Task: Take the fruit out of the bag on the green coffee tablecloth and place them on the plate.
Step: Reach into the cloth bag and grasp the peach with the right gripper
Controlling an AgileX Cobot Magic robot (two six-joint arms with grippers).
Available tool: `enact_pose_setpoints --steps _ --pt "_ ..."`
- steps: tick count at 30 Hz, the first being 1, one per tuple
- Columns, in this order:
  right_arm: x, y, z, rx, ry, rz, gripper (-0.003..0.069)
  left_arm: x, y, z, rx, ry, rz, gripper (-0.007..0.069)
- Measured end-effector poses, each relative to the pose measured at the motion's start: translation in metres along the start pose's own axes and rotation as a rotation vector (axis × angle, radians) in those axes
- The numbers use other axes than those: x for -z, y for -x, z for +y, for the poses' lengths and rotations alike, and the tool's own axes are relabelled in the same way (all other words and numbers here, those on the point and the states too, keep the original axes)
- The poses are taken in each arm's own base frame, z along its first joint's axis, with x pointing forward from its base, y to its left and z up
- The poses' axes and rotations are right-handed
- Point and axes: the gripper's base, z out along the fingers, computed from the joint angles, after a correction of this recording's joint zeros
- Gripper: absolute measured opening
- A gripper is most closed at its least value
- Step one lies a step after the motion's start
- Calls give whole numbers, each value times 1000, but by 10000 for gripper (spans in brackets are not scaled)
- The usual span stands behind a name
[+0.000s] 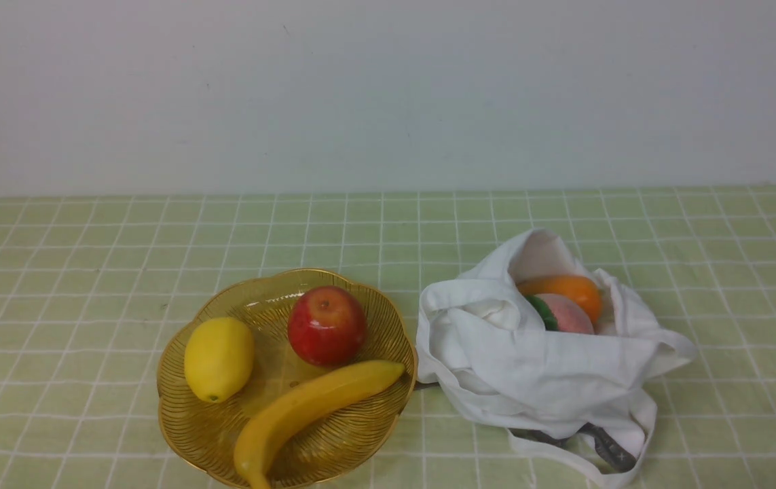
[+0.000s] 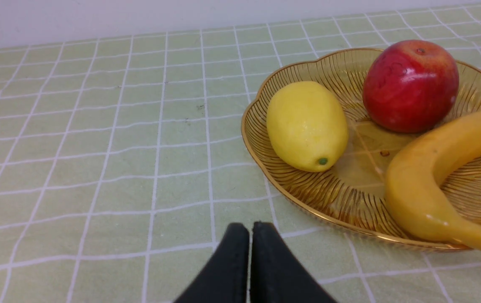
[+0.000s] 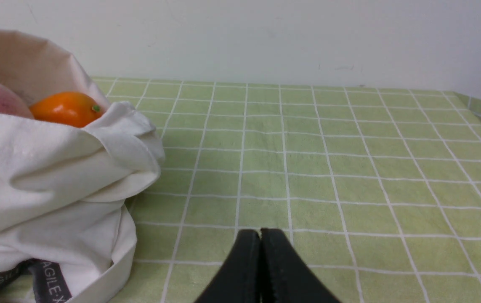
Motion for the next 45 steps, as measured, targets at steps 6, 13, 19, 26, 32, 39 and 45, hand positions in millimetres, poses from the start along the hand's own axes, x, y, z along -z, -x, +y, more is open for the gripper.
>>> enact_pose_setpoints --steps 6,13,19,26,32,39,45 --pt "0 0 0 0 0 0 -14 0 0 0 0 0 0 -8" --pt "0 0 0 0 0 -1 -14 0 0 0 0 0 0 -8" --pt "0 10 2 -306 35 -129 -14 0 0 0 0 0 0 -8" --pt "4 25 -7 -881 60 -323 -14 0 0 0 0 0 0 -8" --pt "5 28 -13 -971 32 -383 -14 0 0 0 0 0 0 -8" --pt "36 107 -3 -755 185 -434 -14 0 0 0 0 0 0 -8" --pt "16 169 17 -400 338 -69 -14 0 0 0 0 0 0 -8"
